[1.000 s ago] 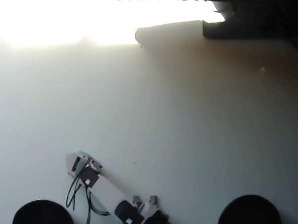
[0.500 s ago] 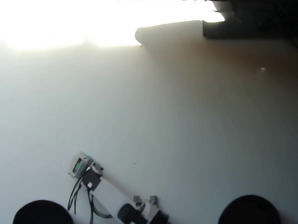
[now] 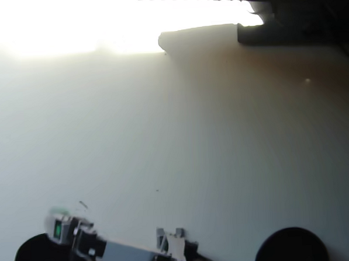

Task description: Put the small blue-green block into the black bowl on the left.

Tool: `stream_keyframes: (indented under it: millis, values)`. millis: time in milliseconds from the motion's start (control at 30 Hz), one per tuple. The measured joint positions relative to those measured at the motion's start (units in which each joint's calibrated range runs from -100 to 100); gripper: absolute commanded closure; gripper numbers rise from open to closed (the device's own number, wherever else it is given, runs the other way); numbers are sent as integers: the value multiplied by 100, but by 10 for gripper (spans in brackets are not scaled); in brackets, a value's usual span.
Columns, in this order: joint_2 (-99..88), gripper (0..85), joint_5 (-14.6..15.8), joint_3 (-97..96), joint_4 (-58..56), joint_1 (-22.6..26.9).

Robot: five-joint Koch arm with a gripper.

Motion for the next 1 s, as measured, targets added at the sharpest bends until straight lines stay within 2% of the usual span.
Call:
stream_keyframes:
  millis: [100,333,533,800,833,867,1000]
  values:
    - [-25,824,-5,600,-354,410]
    - [-13,824,44,1717,-979,962]
    - [0,824,59,1847,-1399,1485]
    - [139,823,49,1847,-1530,1646]
    - [202,808,39,1847,-1530,1651]
    - [391,700,20,1994,-1530,1641]
    - [896,536,-34,2539,-1530,1578]
